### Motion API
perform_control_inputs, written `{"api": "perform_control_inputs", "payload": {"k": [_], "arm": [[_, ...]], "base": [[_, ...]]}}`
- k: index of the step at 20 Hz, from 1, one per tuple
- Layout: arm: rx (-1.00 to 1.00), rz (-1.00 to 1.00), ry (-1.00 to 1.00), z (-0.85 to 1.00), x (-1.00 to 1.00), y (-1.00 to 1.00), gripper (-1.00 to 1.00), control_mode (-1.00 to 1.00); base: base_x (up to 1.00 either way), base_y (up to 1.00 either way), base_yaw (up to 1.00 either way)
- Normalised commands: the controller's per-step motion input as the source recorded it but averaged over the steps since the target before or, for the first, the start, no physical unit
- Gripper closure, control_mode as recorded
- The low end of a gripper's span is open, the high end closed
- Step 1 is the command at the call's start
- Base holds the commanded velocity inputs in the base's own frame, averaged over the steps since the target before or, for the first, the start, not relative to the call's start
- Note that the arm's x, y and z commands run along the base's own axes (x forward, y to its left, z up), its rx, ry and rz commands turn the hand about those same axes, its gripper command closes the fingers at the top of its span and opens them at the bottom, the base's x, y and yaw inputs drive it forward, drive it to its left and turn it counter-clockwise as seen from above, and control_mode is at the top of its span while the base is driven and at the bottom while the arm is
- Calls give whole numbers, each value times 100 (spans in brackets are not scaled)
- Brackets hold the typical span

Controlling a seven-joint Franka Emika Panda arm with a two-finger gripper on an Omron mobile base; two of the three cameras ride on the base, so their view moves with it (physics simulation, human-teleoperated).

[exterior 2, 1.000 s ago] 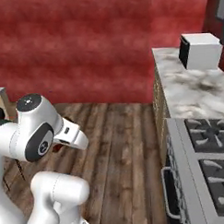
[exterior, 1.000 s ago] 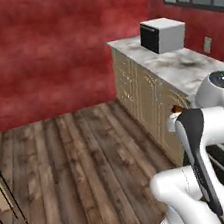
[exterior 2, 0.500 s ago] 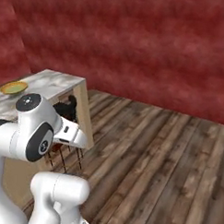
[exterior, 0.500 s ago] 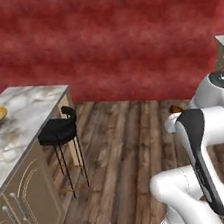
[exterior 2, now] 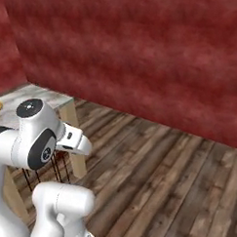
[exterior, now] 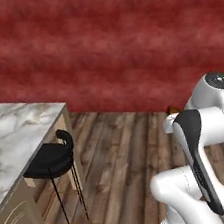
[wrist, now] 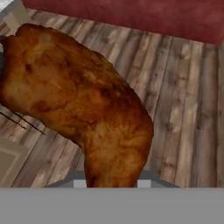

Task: Take the chicken drumsticks from the pan and place one on each plate on the dining counter.

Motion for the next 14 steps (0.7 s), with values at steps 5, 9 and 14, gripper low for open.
{"api": "perform_control_inputs", "payload": {"k": [5,9,14], "arm": [[0,0,0,0,0,0,100,100],[0,0,0,0,0,0,100,100],[0,0,0,0,0,0,100,100]], "base": [[100,-24,5],[100,-22,9],[100,-16,21]]}}
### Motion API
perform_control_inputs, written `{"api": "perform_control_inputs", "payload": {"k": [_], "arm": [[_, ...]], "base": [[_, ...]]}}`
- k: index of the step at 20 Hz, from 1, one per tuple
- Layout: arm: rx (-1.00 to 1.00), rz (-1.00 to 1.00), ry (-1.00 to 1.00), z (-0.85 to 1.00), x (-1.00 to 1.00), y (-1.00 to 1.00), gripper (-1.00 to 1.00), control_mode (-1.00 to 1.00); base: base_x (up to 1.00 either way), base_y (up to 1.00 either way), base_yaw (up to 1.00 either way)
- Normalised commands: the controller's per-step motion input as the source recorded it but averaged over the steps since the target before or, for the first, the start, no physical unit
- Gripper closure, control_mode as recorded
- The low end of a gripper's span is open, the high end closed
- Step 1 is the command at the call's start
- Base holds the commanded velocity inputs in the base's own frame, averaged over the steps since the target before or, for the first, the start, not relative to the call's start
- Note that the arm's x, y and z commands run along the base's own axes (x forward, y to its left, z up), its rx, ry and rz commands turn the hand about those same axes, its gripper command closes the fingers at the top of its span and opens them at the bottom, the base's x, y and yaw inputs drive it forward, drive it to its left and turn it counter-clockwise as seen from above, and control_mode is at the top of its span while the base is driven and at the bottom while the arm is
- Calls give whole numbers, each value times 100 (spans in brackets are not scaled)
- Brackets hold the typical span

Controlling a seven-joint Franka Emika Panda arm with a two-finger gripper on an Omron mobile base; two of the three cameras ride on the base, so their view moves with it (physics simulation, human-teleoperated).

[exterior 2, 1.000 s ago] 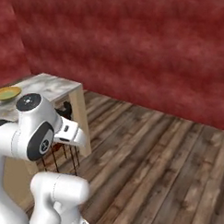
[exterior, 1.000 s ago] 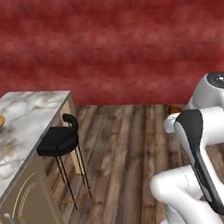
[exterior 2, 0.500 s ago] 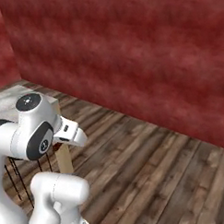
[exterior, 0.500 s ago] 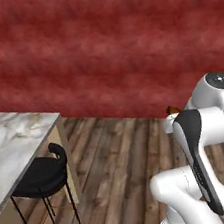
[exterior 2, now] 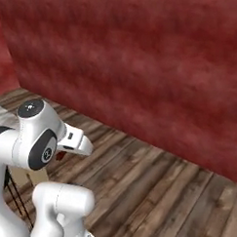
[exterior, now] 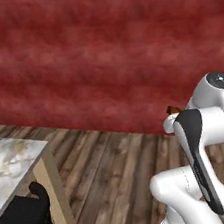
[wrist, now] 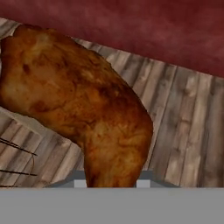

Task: Take the chicken drumsticks from the pan and place one on each plate on the dining counter.

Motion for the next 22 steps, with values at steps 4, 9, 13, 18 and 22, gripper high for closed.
{"api": "perform_control_inputs", "payload": {"k": [4,9,13,18,22], "arm": [[0,0,0,0,0,0,100,100],[0,0,0,0,0,0,100,100],[0,0,0,0,0,0,100,100],[0,0,0,0,0,0,100,100],[0,0,0,0,0,0,100,100]], "base": [[100,-13,36],[100,-10,38],[100,-8,37],[100,-9,36],[98,-6,47]]}}
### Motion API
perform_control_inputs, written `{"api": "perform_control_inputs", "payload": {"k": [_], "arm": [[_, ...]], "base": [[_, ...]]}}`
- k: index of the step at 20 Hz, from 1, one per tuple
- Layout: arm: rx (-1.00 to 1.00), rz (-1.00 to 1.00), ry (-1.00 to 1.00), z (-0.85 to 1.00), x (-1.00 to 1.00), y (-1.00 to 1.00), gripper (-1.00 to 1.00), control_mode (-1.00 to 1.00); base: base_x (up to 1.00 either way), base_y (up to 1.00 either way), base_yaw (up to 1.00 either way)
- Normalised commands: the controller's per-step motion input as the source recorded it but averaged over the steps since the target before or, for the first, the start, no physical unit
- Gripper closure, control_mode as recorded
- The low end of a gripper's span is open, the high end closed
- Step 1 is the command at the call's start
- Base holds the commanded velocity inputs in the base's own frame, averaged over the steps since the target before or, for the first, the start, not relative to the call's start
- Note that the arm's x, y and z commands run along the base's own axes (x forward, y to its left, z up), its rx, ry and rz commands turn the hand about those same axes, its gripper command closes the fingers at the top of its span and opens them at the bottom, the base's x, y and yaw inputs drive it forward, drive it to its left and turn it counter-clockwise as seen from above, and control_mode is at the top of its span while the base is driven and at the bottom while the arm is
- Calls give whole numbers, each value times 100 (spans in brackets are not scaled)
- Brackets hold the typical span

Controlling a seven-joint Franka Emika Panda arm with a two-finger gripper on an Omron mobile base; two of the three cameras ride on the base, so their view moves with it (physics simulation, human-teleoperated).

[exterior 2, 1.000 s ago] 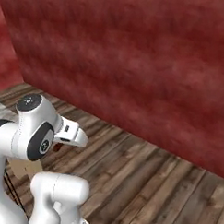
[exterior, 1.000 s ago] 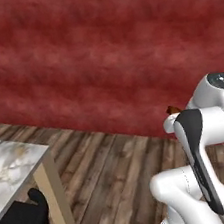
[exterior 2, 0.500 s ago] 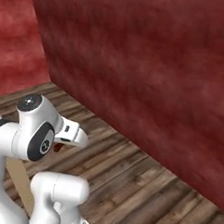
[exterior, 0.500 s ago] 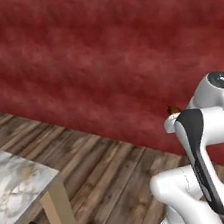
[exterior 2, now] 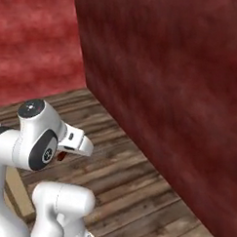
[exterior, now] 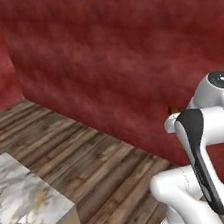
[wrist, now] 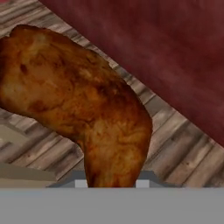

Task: Take the chicken drumsticks from the pan and place one on each plate on the dining counter.

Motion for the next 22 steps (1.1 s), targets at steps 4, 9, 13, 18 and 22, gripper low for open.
{"api": "perform_control_inputs", "payload": {"k": [4,9,13,18,22], "arm": [[0,0,0,0,0,0,100,100],[0,0,0,0,0,0,100,100],[0,0,0,0,0,0,100,100],[0,0,0,0,0,0,100,100],[0,0,0,0,0,0,100,100]], "base": [[92,-3,56],[95,-2,54],[97,-2,53],[100,-4,46],[100,-7,38]]}}
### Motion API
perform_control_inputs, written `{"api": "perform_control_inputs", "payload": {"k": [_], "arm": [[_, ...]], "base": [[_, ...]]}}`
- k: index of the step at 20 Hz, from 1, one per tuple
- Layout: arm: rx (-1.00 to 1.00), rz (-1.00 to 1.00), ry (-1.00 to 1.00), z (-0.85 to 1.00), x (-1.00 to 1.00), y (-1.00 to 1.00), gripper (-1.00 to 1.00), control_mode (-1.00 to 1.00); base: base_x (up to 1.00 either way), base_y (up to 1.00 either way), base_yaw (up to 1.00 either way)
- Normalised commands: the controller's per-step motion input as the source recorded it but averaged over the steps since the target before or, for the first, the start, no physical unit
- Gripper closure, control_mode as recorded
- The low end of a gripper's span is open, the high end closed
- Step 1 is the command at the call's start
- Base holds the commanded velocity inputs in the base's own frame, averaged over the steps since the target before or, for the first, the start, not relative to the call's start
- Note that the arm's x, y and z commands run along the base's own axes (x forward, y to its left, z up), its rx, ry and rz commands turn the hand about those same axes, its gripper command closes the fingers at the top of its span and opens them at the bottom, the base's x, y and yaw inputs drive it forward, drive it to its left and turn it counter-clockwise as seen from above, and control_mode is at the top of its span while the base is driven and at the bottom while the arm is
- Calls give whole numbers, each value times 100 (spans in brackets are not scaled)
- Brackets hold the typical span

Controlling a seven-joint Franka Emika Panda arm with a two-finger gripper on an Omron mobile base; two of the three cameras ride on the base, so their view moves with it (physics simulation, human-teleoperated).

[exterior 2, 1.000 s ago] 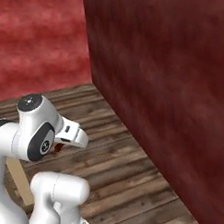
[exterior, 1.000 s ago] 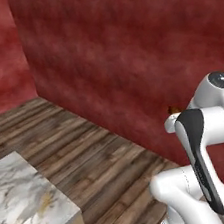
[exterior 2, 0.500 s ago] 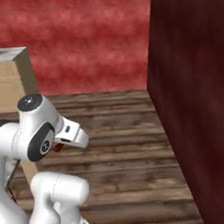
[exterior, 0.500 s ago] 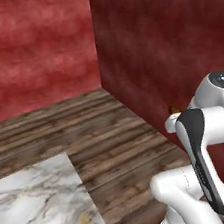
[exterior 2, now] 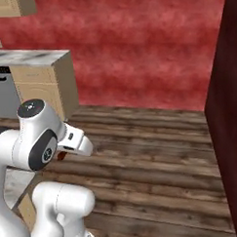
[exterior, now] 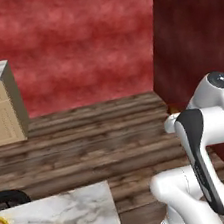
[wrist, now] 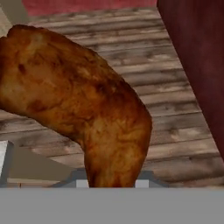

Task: Take the chicken drumsticks from the pan and place one on each plate on the dining counter.

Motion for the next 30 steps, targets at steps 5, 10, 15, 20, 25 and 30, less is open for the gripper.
{"api": "perform_control_inputs", "payload": {"k": [5,10,15,20,25,30], "arm": [[0,0,0,0,0,0,100,100],[0,0,0,0,0,0,100,100],[0,0,0,0,0,0,100,100],[0,0,0,0,0,0,100,100],[0,0,0,0,0,0,100,100],[0,0,0,0,0,0,100,100]], "base": [[100,-16,32],[100,-19,30],[95,-15,45],[73,-5,80],[66,-5,87],[50,-6,97]]}}
